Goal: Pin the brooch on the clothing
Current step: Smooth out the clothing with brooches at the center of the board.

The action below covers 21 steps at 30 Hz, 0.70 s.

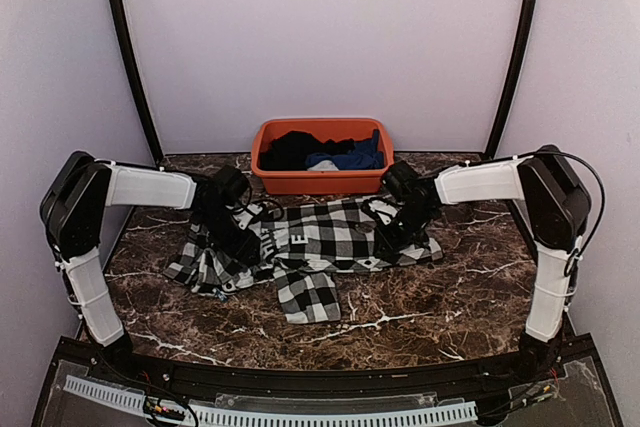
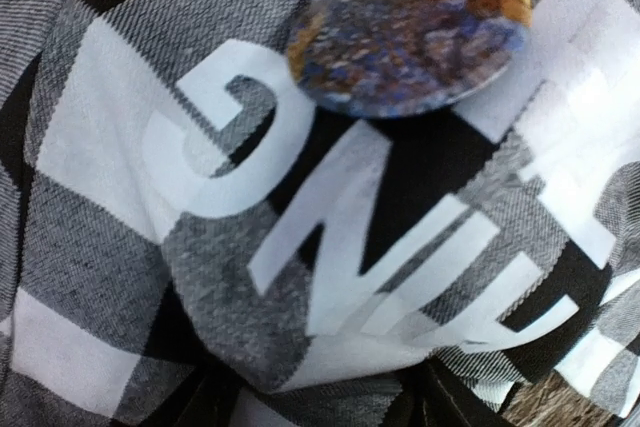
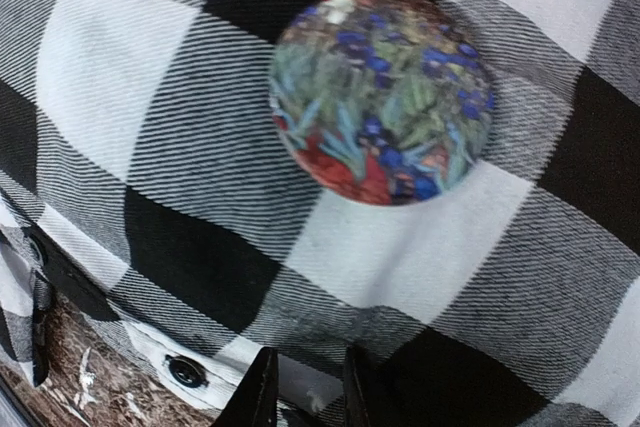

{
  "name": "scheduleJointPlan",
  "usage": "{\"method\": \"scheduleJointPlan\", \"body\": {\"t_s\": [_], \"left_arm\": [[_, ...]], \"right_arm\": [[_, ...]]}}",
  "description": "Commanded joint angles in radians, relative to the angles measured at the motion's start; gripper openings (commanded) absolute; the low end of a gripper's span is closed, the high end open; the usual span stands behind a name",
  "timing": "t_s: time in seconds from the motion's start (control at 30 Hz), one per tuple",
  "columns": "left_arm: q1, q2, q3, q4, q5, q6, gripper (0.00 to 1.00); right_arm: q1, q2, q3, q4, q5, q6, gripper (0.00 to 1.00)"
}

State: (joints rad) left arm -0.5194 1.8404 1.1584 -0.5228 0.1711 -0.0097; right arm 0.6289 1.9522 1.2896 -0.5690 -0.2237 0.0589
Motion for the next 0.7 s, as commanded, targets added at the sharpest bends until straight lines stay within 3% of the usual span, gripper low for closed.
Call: {"method": "scheduleJointPlan", "body": {"t_s": [0.0,0.1,0.3,0.43,0.57,0.67], "left_arm": [[0.029,0.042,0.003,-0.166,-0.144,0.132,0.62],[0.036,0.045,0.049,-0.214,-0.272,0.153,0.64],[0.129,-0.064,0.079,-0.220,-0.267,0.162,0.65],[0.150,-0.111,0.073,-0.220,-0.196,0.161,0.69],[0.150,-0.195,0.056,-0.186,0.009,0.149,0.80],[0.146,-0.269,0.061,-0.119,0.128,0.093,0.81]], "right_arm": [[-0.022,-0.006,-0.033,-0.095,0.038,0.009,0.22],[-0.041,-0.025,-0.055,-0.115,0.074,0.001,0.22],[-0.088,-0.078,-0.128,-0.136,0.147,-0.015,0.22],[-0.095,-0.134,-0.182,-0.160,0.156,-0.019,0.22],[-0.094,-0.211,-0.212,-0.161,0.111,-0.016,0.22],[-0.090,-0.304,-0.193,-0.151,0.016,0.002,0.22]]}}
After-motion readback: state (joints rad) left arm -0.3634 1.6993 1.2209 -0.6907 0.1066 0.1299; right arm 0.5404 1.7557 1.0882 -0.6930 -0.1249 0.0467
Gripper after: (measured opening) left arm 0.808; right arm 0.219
